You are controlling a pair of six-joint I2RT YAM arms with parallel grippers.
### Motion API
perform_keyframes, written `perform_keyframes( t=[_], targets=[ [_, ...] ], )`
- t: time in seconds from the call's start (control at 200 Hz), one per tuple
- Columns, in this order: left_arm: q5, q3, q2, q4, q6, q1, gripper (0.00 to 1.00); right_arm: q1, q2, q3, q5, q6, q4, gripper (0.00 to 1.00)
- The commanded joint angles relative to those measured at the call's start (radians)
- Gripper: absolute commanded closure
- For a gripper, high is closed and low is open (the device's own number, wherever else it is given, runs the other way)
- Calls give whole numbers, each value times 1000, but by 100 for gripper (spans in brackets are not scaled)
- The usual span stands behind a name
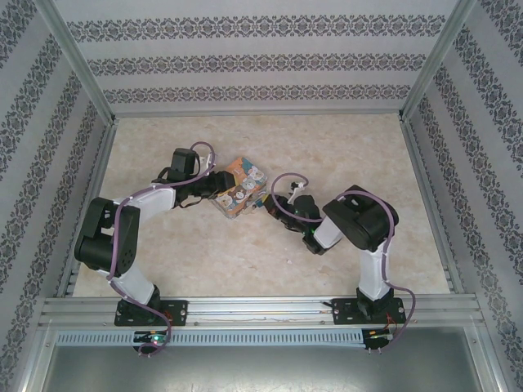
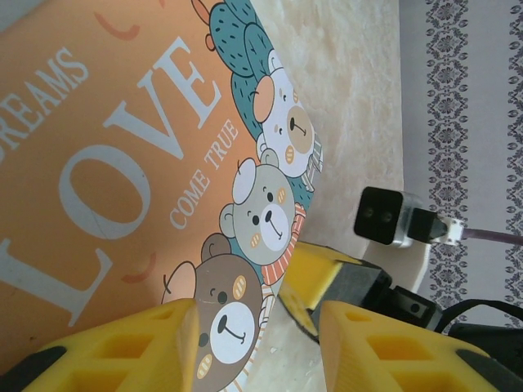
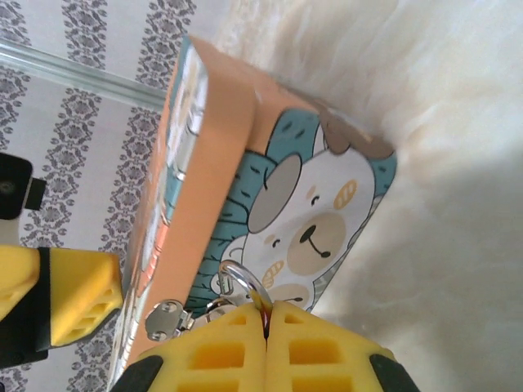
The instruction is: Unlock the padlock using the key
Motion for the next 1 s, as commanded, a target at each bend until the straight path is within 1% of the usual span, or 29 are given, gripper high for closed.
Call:
perform_keyframes(
  t=[0.0,0.17,0.315,0.445,0.525,0.58,0.704,0.804,0.919,0.994],
  targets=[
    [15,32,16,-77,-14,-1,57,-19,-74,-35,24,-58,22,100],
    [21,58,-42,-72,-14,7,52,-44,-193,-82,2,-116,-75,100],
    [-2,50,-134,-89,8,31,47,-51,-324,-98,-16,-172,-228,100],
    [-60,36,-246,-151,85,58,43,-53,-450,-92,-43,-224,-413,100],
    [-130,34,-325,-220,173,67,40,-52,-533,-72,-69,-265,-550,100],
    [-191,30,-382,-265,234,69,37,-50,-591,-53,-80,-296,-676,100],
    [-323,-11,-520,-293,334,72,28,-48,-720,-8,-112,-368,-941,100],
    [-428,-69,-631,-257,385,73,21,-42,-815,23,-135,-421,-1132,100],
    [-545,-168,-763,-153,421,74,15,-35,-903,50,-163,-450,-1319,100],
    [-614,-240,-842,-68,437,74,5,-18,-945,81,-163,-481,-1464,100]
  ],
)
